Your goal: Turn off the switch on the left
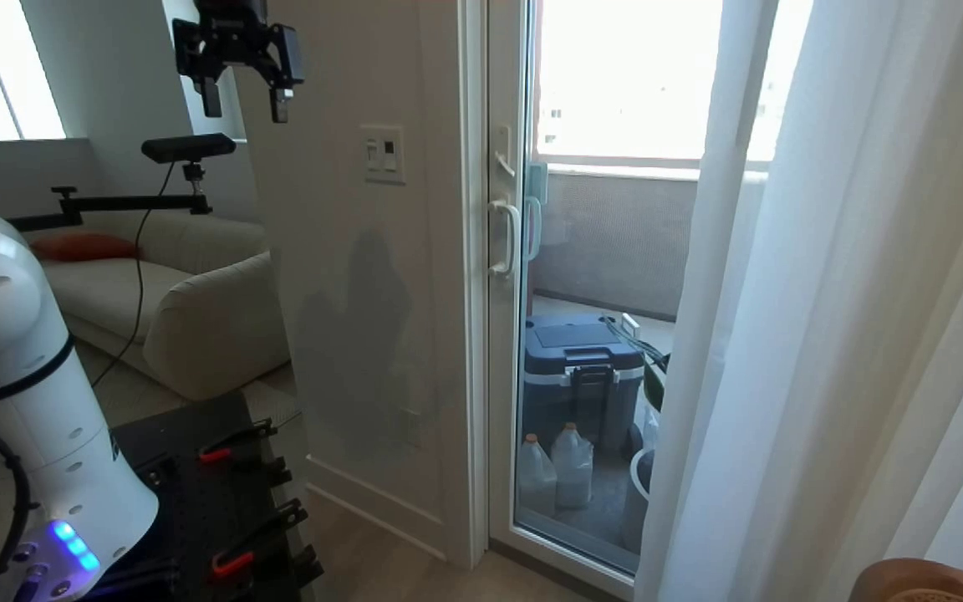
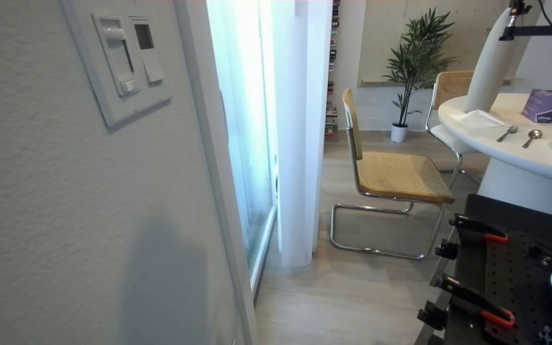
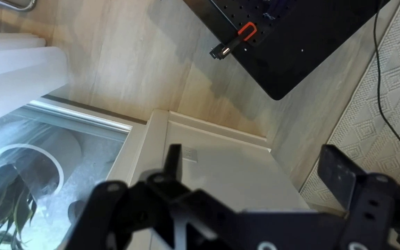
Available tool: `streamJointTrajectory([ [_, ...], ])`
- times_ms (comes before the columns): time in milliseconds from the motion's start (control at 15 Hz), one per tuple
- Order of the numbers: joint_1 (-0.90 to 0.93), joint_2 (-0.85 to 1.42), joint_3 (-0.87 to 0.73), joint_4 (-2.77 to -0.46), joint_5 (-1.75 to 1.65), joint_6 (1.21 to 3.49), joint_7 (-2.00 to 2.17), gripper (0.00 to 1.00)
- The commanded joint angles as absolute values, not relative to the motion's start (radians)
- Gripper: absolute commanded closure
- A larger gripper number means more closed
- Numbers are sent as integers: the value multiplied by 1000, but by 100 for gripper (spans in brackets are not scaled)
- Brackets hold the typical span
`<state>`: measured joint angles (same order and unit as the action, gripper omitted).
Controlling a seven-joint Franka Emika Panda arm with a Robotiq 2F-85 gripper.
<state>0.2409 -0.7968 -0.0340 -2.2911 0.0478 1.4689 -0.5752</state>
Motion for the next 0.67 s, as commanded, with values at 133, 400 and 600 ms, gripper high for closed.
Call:
streamJointTrajectory([
  [133, 306, -815, -34, -2332, 99, 1618, -647, 0],
  [400, 346, -767, -36, -2349, 180, 1776, -679, 0],
  [600, 364, -745, -13, -2383, 233, 1895, -682, 0],
])
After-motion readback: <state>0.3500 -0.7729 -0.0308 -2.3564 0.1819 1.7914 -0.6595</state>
